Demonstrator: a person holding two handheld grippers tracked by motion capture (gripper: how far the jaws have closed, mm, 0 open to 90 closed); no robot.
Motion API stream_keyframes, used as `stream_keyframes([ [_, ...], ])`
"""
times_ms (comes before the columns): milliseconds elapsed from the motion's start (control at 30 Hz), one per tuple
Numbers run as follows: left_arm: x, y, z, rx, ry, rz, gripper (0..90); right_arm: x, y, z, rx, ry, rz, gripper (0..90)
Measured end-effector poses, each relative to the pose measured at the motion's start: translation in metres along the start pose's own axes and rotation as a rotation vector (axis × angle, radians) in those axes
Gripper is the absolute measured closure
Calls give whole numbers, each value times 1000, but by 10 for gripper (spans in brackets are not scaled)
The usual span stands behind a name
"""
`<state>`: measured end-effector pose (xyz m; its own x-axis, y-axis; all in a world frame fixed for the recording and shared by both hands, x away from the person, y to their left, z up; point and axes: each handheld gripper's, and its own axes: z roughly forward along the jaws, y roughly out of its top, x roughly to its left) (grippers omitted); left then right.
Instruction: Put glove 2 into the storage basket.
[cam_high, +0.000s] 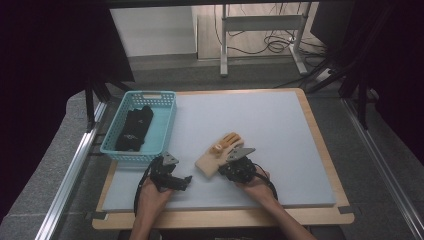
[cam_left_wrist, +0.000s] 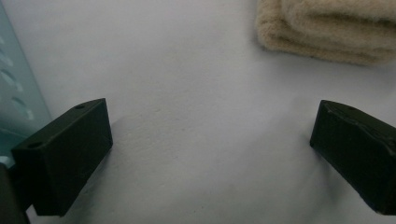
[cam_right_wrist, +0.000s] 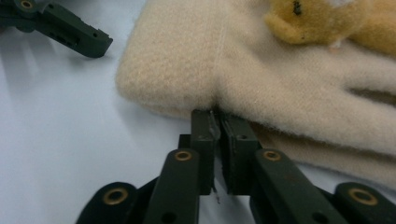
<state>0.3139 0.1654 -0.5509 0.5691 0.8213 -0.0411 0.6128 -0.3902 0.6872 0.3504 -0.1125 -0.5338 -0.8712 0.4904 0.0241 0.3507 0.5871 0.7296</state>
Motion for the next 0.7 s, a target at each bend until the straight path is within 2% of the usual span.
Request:
stream_keyframes([
  [100,0,0,0,-2,-1,4,0,-1,-1,-8,5,-28,-11,759],
  [267,0,0,0,-4,-1,5,0,-18,-9,-30,-17,-73,31,671],
  [433,0,0,0,-4,-2,4,0,-39,-21,-51,-25,-127,78,497],
  [533,1,0,0,-1,-5,1,0,-50,-30,-61,-16,-178,88,394],
  [600,1,0,0,-1,-7,0,0,-57,-36,-68,-14,-212,102,335],
  [700,1,0,0,-2,-7,-3,0,-67,-47,-77,-18,-238,129,260],
])
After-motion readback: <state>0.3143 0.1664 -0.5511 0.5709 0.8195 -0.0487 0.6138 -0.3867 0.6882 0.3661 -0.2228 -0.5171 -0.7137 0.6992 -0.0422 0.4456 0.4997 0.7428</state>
